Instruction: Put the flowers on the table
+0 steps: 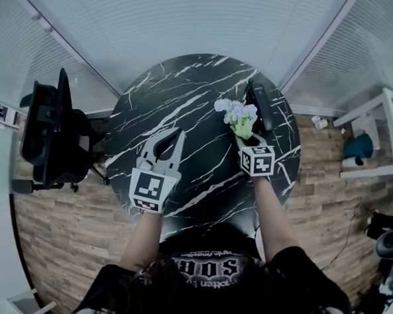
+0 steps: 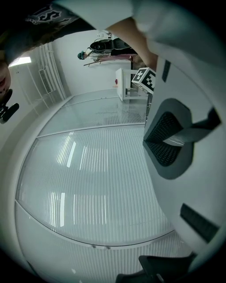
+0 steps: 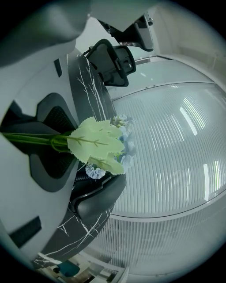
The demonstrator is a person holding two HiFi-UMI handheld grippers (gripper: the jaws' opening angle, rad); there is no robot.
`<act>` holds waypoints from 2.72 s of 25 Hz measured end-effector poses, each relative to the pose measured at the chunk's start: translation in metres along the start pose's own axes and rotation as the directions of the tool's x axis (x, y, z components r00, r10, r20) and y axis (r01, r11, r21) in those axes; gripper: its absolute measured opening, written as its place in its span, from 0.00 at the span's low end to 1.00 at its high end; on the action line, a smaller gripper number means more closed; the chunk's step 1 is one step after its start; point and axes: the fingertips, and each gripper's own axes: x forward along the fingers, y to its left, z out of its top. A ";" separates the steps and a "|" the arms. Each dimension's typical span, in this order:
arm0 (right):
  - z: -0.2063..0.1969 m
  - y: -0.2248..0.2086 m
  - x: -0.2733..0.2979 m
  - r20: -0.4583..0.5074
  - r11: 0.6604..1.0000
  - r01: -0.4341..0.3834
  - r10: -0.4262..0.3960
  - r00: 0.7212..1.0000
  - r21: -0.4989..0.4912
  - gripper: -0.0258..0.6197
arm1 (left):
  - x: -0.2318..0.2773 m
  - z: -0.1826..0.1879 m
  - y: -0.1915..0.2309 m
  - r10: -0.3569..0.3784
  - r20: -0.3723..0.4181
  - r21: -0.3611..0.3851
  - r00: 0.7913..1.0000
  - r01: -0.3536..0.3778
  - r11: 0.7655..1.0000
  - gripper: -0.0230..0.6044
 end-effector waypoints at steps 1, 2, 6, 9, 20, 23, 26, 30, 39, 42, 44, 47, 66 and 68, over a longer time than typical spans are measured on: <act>0.000 0.000 0.001 -0.002 1.000 0.001 -0.001 1.000 -0.003 0.25 | 0.000 0.002 0.001 -0.001 0.006 0.004 1.000 0.001 1.000 0.04; 0.000 0.000 0.001 -0.005 1.000 0.002 -0.002 1.000 -0.005 0.28 | 0.000 0.003 0.001 -0.001 0.012 0.007 1.000 0.001 1.000 0.04; -0.006 0.002 0.002 -0.025 1.000 0.000 0.000 1.000 -0.008 0.39 | -0.003 0.005 0.004 0.006 0.017 0.010 1.000 -0.006 1.000 0.04; -0.007 0.003 0.000 -0.023 1.000 -0.002 0.002 1.000 -0.017 0.45 | -0.005 0.005 0.004 0.006 0.015 0.009 1.000 -0.006 1.000 0.04; 0.010 0.016 -0.026 0.047 0.998 -0.009 0.012 0.999 -0.066 0.50 | -0.014 0.009 0.004 -0.002 0.038 -0.006 0.999 0.003 1.000 0.04; 0.019 0.018 -0.040 0.088 0.999 0.002 0.002 0.996 -0.051 0.50 | -0.017 0.011 0.003 -0.009 0.046 -0.001 0.999 0.009 1.000 0.04; 0.029 0.019 -0.055 0.133 0.999 0.016 -0.011 0.991 -0.035 0.50 | -0.019 0.014 0.004 -0.013 0.054 -0.006 0.998 0.013 1.000 0.04; 0.045 0.023 -0.080 0.203 0.999 0.041 -0.037 0.978 -0.016 0.50 | -0.022 0.015 0.002 -0.028 0.060 -0.006 0.998 0.028 1.000 0.04; 0.082 0.059 -0.145 0.347 0.997 0.072 -0.056 0.936 -0.034 0.48 | -0.039 0.024 -0.013 -0.099 0.081 0.013 0.992 0.098 0.995 0.04; 0.089 0.072 -0.166 0.388 0.995 0.093 -0.072 0.919 -0.037 0.44 | -0.049 0.027 -0.016 -0.119 0.094 0.020 0.988 0.118 0.993 0.04; 0.092 0.080 -0.180 0.416 0.992 0.119 -0.092 0.905 -0.039 0.40 | -0.056 0.031 -0.017 -0.132 0.104 0.026 0.986 0.130 0.991 0.04; 0.092 0.090 -0.201 0.460 0.985 0.171 -0.137 0.877 -0.032 0.29 | -0.070 0.034 -0.020 -0.153 0.118 0.031 0.981 0.150 0.988 0.04; 0.084 0.158 -0.281 0.558 0.952 0.305 -0.249 0.792 -0.007 0.09 | -0.143 0.048 -0.034 -0.221 0.179 0.068 0.959 0.212 0.975 0.04; 0.086 0.164 -0.287 0.572 0.957 0.291 -0.231 0.787 -0.013 0.09 | -0.148 0.051 -0.034 -0.211 0.185 0.069 0.960 0.201 0.977 0.04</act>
